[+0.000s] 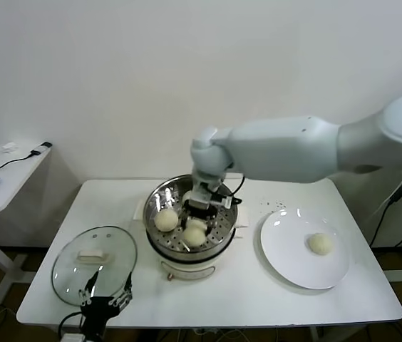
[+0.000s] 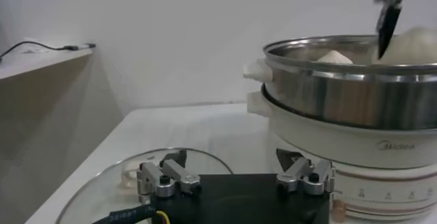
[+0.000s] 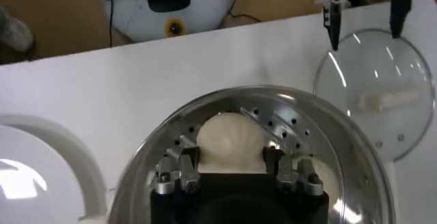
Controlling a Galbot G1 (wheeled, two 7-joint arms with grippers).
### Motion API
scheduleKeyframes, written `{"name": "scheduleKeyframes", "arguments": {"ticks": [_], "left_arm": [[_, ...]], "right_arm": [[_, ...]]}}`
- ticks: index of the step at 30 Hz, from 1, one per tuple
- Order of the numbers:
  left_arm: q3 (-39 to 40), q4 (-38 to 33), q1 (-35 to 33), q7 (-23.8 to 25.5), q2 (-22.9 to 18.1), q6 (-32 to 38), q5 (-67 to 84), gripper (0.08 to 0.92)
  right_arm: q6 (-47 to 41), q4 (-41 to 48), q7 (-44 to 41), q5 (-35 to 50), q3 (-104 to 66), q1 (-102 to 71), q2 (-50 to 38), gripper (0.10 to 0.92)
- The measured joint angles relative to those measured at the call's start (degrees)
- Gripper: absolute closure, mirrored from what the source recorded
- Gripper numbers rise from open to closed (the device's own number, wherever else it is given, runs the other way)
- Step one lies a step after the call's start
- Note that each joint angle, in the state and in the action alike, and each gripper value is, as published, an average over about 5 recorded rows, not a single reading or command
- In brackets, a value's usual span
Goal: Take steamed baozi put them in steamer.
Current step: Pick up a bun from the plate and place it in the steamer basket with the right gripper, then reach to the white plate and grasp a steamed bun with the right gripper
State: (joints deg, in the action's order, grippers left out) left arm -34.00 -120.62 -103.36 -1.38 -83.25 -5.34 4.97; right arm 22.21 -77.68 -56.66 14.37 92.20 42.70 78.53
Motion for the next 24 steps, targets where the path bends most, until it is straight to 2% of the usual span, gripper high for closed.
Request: {"name": "scheduleKeyframes", "arguments": {"ticks": [5, 13, 18, 24], "left_arm": [[0.0, -0.2, -0.1, 0.0, 0.0, 0.0, 0.1, 0.177], [-0.2, -0.7, -0.3, 0.0, 0.0, 0.0, 0.3, 0.177], [-0.1, -1.2, -0.5, 0.0, 0.0, 0.0, 0.3, 0.177], [-0.1, -1.6, -0.4, 0.1, 0.0, -0.1, 0.2, 0.177]], "right_arm": [[1.8, 2.5, 0.4, -2.2, -0.5, -2.7, 1.9, 0.367], [3.8, 3.9, 0.2, -3.1, -1.2, -3.9, 2.6, 0.211], [4.3, 3.9, -1.2, -1.4, -1.7, -1.9, 1.3, 0.203], [2.2, 4.7, -2.7, 5.4, 0.5, 3.9, -4.4, 0.202]]}}
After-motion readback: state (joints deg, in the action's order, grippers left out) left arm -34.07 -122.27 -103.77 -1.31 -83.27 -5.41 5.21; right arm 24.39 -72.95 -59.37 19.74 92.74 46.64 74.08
